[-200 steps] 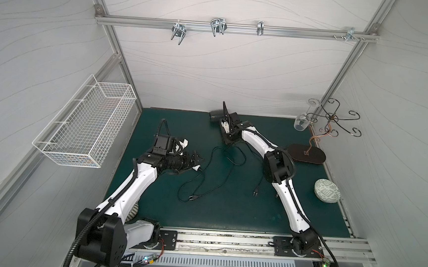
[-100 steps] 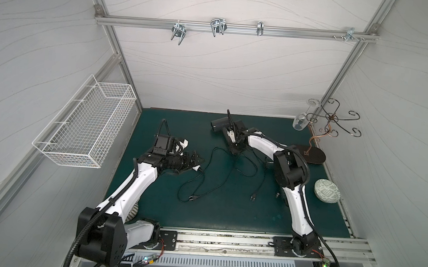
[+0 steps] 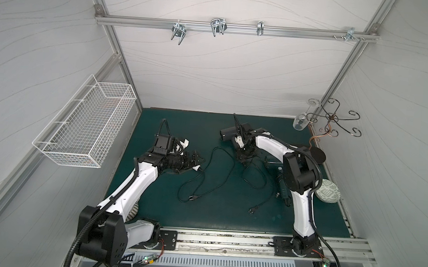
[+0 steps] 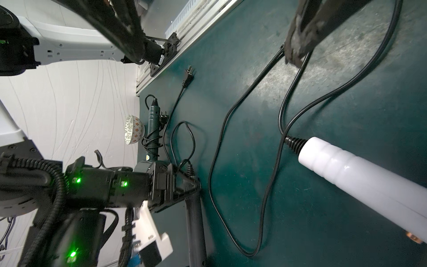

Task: Wrap the cord around the hair dryer
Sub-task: Move the hair dryer to the center of the board, then pick up the hair dryer from the center of the board.

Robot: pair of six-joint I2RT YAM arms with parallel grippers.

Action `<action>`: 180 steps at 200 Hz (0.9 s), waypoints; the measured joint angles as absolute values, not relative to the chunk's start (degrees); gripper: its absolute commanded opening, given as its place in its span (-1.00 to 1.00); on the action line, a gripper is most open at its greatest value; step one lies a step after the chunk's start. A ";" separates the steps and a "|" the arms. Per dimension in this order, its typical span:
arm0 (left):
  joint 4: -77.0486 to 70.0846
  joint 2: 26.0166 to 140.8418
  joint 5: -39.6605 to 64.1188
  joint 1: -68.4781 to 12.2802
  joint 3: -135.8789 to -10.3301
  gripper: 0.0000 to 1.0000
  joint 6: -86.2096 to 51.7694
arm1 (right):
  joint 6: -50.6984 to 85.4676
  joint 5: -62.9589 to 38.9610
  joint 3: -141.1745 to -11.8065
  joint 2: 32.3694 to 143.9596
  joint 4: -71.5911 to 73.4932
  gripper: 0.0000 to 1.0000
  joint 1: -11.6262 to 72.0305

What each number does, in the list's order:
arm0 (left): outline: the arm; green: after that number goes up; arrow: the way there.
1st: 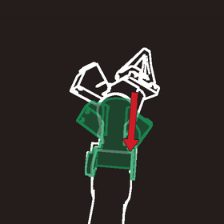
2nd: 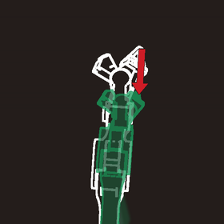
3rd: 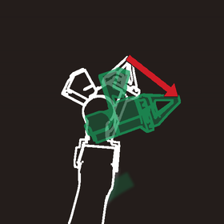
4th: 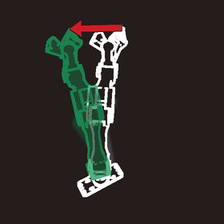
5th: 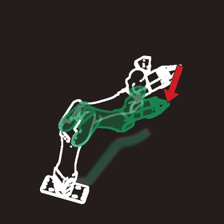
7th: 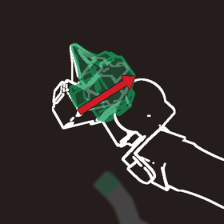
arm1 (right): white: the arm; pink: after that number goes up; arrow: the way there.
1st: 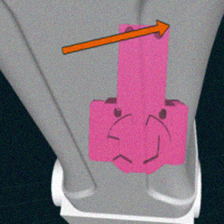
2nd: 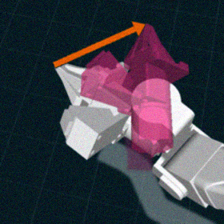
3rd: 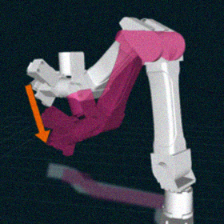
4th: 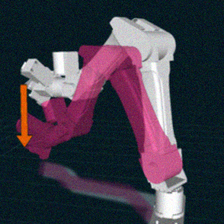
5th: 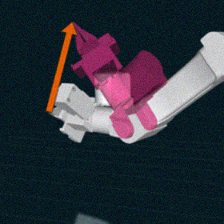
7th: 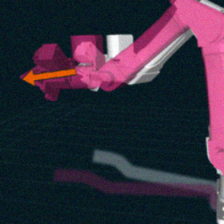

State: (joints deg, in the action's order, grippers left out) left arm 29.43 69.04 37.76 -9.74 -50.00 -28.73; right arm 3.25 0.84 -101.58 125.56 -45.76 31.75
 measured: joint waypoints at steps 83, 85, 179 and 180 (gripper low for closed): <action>29.98 68.93 37.78 -9.74 -50.76 0.96 -28.49 | 3.09 -0.32 -108.77 132.51 -46.92 0.24 31.46; 29.98 68.93 37.78 -9.74 -50.76 0.96 -28.47 | 3.14 -0.40 -108.66 132.40 -46.94 0.23 31.46; 29.52 69.71 38.28 -9.74 -51.53 0.96 -28.58 | 1.67 -0.08 -106.48 131.44 -45.30 -0.63 31.00; 29.52 69.71 38.28 -9.74 -51.53 0.96 -28.58 | 1.56 -0.05 -106.48 131.44 -45.28 -0.66 31.00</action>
State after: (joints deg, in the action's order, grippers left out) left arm 29.52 69.71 38.28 -9.74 -51.53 -28.58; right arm 1.56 -0.05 -106.48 131.44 -45.28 31.00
